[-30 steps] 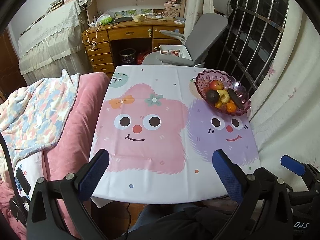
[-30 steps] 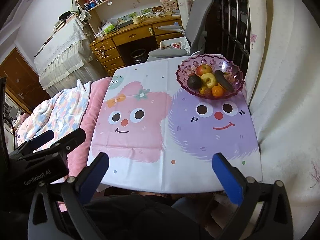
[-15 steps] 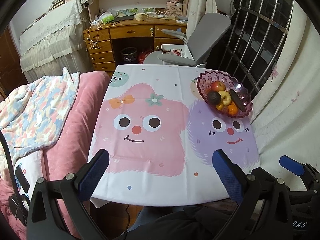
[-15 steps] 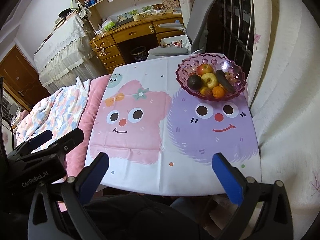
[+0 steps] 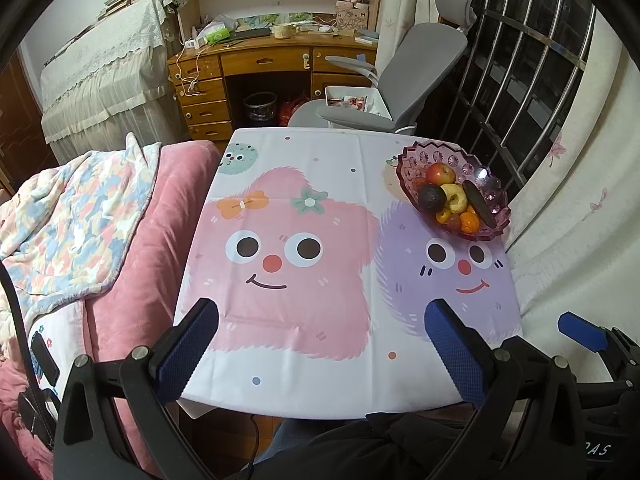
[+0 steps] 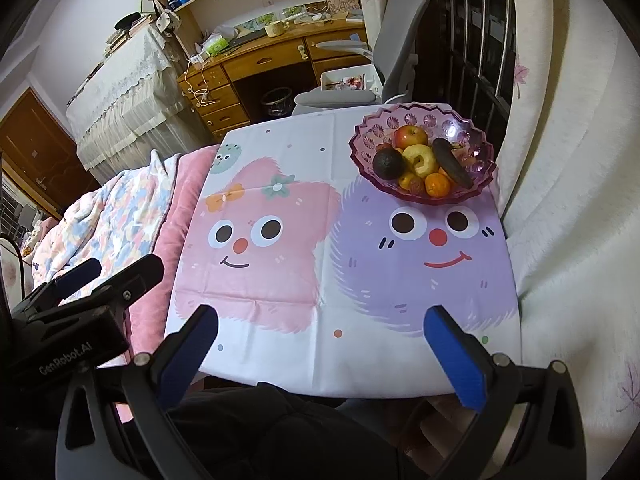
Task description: Organize fruits
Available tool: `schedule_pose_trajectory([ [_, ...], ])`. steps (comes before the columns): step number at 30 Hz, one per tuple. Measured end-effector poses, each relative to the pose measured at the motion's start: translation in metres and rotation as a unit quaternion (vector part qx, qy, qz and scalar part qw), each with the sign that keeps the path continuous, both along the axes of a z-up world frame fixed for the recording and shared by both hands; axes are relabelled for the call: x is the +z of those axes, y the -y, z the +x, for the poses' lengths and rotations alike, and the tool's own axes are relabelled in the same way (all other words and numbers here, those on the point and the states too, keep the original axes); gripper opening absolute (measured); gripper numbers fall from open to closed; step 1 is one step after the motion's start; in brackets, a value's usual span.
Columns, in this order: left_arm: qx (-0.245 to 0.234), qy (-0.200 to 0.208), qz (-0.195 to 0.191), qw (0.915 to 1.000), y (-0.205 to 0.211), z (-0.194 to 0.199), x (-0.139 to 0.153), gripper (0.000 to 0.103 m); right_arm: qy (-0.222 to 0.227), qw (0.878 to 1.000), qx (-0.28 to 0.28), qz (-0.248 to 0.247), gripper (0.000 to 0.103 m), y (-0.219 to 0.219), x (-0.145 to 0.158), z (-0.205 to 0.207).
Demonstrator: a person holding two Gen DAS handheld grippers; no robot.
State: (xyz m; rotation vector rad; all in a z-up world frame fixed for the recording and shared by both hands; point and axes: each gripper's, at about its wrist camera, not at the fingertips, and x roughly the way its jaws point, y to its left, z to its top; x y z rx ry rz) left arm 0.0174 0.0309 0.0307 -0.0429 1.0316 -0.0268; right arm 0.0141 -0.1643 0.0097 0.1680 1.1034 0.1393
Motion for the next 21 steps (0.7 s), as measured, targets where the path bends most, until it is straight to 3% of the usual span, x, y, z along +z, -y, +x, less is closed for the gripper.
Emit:
schedule_pose_trajectory([
  [21,0.000,-0.005,0.002,1.0000,-0.0020,0.0098,-0.0028,0.102,-0.007,1.000,0.000,0.001,0.103,0.0032,-0.0058,0.0098],
])
